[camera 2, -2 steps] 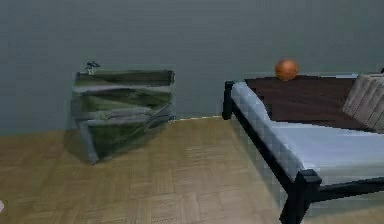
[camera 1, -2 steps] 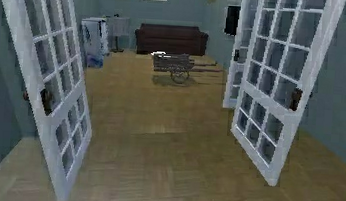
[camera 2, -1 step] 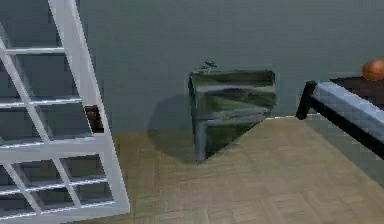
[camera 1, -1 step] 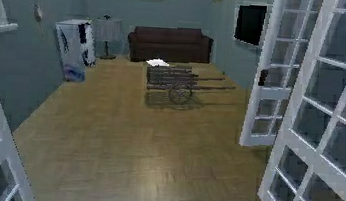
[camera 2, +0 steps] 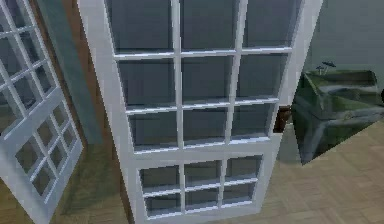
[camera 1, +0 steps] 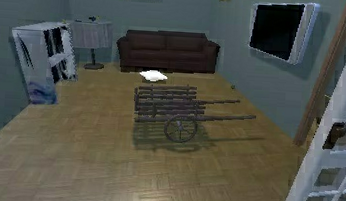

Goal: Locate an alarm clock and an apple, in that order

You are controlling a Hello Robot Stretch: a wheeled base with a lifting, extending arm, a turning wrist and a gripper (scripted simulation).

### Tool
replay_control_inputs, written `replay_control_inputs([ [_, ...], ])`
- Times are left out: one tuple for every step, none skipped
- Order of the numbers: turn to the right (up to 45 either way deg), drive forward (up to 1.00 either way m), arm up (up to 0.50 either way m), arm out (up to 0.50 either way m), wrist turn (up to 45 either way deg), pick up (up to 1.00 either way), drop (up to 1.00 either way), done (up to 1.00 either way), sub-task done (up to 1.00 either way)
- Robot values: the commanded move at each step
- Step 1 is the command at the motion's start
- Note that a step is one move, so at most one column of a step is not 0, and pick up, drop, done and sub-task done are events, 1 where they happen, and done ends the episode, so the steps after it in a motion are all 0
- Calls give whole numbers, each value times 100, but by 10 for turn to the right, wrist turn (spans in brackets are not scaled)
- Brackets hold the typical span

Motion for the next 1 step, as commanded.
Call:
replay_control_inputs([
  [60, 0, 0, 0, 0, 0, 0, 0, 0],
])
